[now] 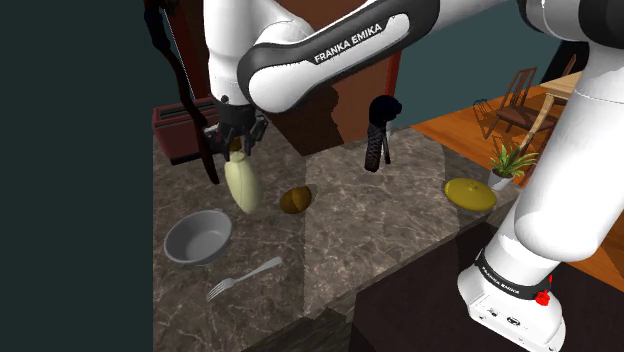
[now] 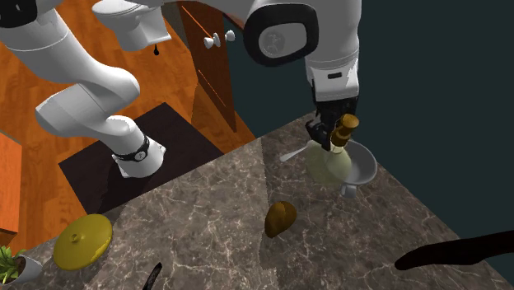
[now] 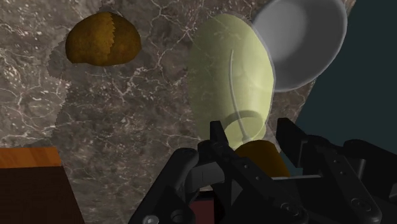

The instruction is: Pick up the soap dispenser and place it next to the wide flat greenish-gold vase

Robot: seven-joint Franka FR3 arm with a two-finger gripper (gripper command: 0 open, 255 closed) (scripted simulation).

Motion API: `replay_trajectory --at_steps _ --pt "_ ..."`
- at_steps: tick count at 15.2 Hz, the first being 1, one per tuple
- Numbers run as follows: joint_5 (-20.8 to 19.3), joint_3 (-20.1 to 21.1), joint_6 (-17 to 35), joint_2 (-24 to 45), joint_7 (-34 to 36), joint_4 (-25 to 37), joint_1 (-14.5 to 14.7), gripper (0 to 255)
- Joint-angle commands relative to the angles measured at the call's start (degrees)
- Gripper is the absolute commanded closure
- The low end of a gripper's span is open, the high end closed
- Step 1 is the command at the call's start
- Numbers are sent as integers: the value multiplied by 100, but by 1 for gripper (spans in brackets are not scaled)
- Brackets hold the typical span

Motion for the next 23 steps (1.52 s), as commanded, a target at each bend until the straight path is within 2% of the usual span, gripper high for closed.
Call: replay_trajectory --at_steps 1,23 --pt "51 5 -129 -41 -51 102 -6 255" --pt "248 62 -1786 -83 -364 1744 39 255"
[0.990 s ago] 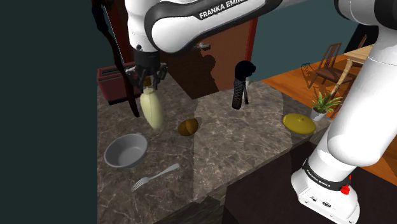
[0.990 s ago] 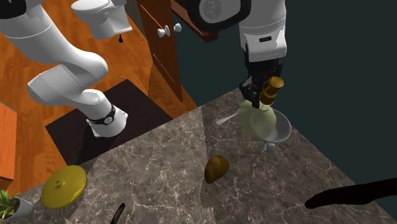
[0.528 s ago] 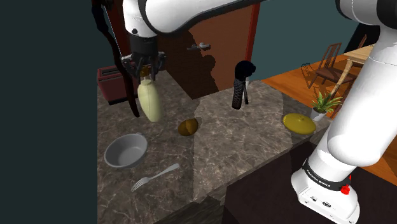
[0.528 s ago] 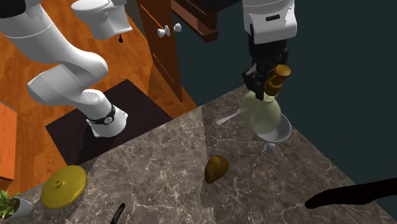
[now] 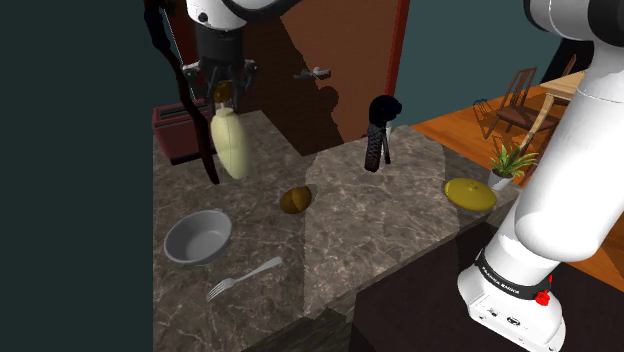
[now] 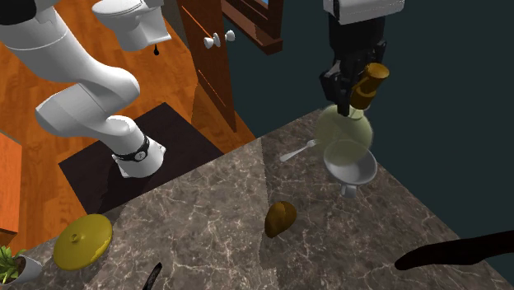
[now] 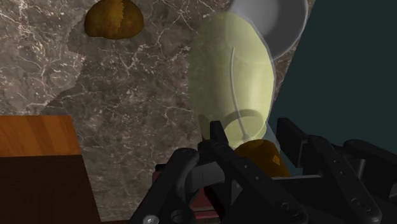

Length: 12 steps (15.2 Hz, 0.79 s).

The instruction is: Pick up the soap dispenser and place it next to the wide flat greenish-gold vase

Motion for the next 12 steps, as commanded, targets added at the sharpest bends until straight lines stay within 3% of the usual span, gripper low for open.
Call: replay_trajectory --at_steps 1,12 --pt "-6 8 -173 22 -15 194 13 255" --pt "-181 67 -1140 341 -43 1420 159 255"
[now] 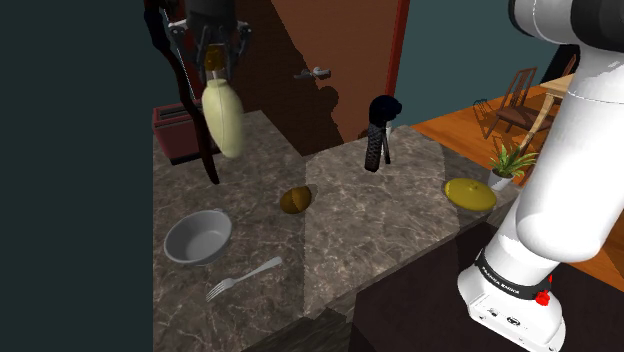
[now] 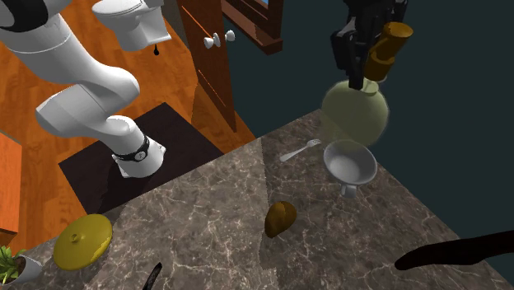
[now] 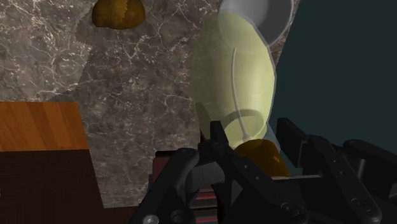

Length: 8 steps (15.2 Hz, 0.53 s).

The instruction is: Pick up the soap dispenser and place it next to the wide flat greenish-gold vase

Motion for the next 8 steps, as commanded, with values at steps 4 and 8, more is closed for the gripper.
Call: replay_trajectory --at_steps 4,8 --pt "-146 36 -468 222 15 650 121 255" --pt "635 -223 -82 -835 -629 -532 -441 255"
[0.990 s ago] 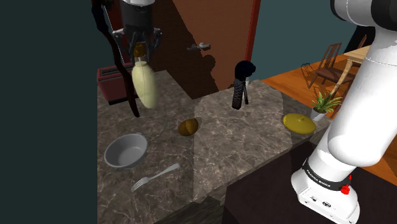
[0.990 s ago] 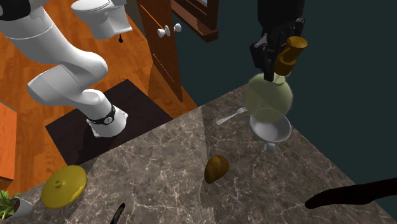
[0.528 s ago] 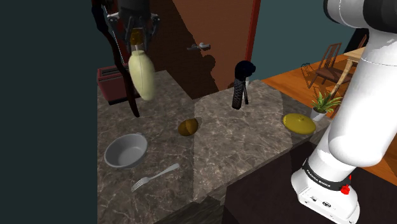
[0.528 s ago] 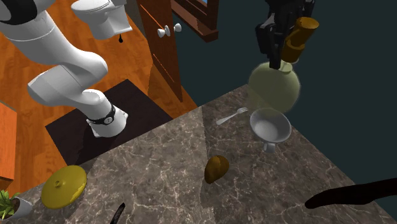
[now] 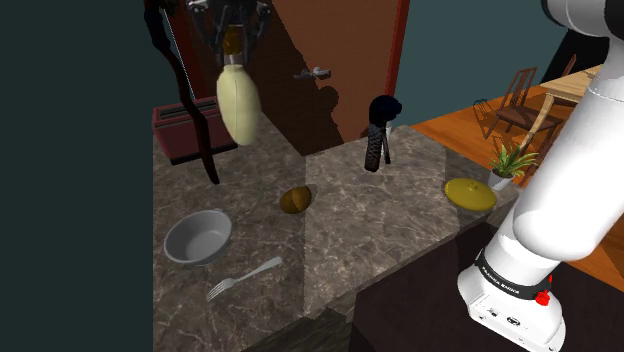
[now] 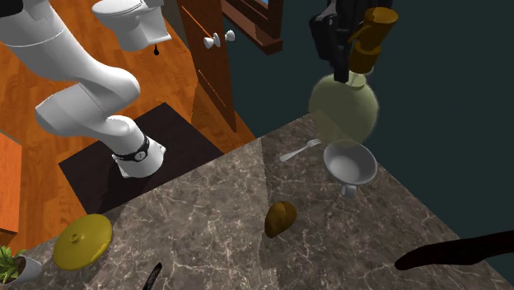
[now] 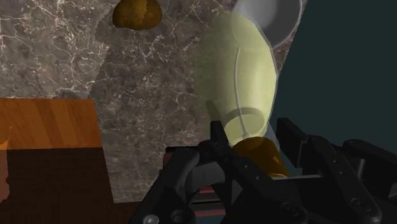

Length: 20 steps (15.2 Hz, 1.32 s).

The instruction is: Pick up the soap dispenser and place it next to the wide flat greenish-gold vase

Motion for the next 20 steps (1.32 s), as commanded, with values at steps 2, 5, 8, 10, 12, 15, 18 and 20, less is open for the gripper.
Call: replay_trajectory --at_steps 2,5,8,10,12,15,18,20 --pt "510 -280 202 -692 -528 -732 -285 255" --pt "898 -623 302 -1300 -1032 -1351 -427 255" --pt "1172 -983 338 -1823 -1511 -1873 -507 255" --pt "1302 -1225 337 -2132 -1815 -2177 -544 255" --pt "1394 -1469 321 -2412 -2108 -2448 -571 255" --pt "1476 -1826 275 -2785 -2533 -2798 -619 255" --pt "1503 -2181 208 -3105 -2945 -3085 -673 255" --pt "1495 -2417 156 -3290 -3215 -3242 -714 255"
